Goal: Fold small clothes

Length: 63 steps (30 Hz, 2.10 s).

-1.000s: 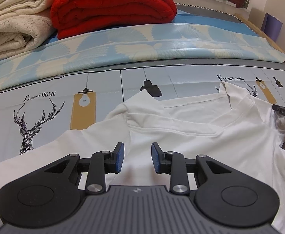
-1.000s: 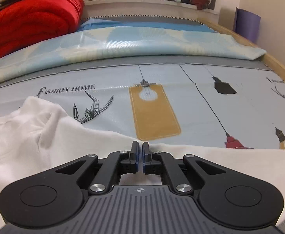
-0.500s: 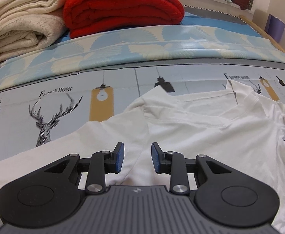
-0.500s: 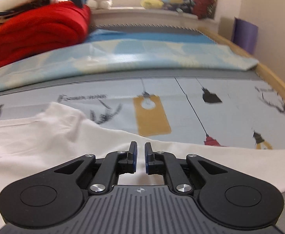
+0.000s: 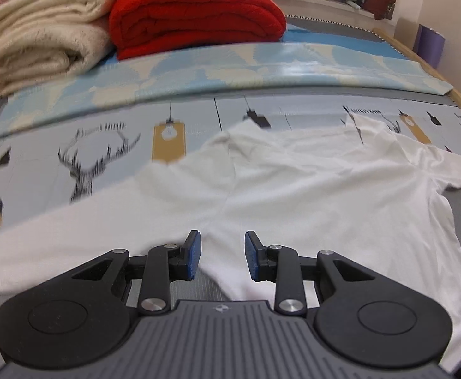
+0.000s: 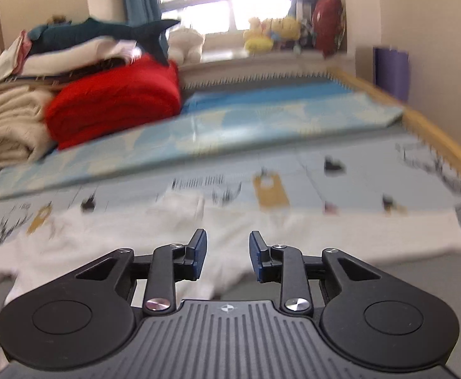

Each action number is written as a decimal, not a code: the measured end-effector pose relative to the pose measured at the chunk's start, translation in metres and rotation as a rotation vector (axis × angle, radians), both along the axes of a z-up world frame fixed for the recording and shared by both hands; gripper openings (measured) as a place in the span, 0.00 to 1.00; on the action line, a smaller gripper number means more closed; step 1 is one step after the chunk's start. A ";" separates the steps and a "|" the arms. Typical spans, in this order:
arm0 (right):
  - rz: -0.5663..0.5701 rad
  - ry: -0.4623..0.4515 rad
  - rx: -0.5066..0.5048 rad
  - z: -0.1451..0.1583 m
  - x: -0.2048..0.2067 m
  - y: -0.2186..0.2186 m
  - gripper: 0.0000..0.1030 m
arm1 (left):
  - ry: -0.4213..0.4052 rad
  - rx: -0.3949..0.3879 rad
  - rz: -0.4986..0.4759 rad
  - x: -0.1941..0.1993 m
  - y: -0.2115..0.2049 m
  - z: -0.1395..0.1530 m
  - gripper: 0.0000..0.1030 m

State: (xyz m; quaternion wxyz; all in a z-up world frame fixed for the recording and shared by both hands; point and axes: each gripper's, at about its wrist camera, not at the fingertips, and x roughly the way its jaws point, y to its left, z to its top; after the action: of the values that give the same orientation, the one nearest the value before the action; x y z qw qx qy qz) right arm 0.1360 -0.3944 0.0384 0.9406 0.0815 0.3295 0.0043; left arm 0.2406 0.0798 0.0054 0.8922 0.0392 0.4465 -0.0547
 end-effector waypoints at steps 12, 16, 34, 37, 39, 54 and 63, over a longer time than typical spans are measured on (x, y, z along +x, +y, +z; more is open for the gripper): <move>0.272 0.380 0.000 -0.085 -0.048 0.005 0.30 | 0.442 -0.142 -0.050 -0.090 0.042 -0.097 0.33; 0.393 0.506 -0.050 -0.109 -0.057 0.021 0.30 | 0.517 -0.190 -0.037 -0.107 0.045 -0.112 0.34; 0.386 0.591 -0.036 -0.103 -0.066 -0.004 0.01 | 0.553 0.051 -0.189 -0.157 0.029 -0.114 0.07; 0.351 0.671 -0.174 -0.120 -0.068 0.000 0.00 | 0.532 0.028 -0.167 -0.155 0.031 -0.105 0.09; 0.322 0.634 -0.140 -0.112 -0.065 -0.006 0.02 | 0.487 0.019 -0.167 -0.154 0.030 -0.094 0.26; 0.555 0.636 -0.126 -0.114 -0.065 0.032 0.05 | 0.429 0.081 -0.349 -0.170 0.001 -0.092 0.30; 0.431 0.453 -0.028 -0.077 -0.050 0.020 0.10 | 0.300 0.035 -0.214 -0.152 0.006 -0.057 0.33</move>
State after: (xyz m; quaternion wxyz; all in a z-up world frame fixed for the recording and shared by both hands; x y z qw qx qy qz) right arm 0.0861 -0.3742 -0.0388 0.8217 -0.0044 0.5404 0.1810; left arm 0.0891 0.0855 -0.0516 0.8040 0.0934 0.5686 -0.1466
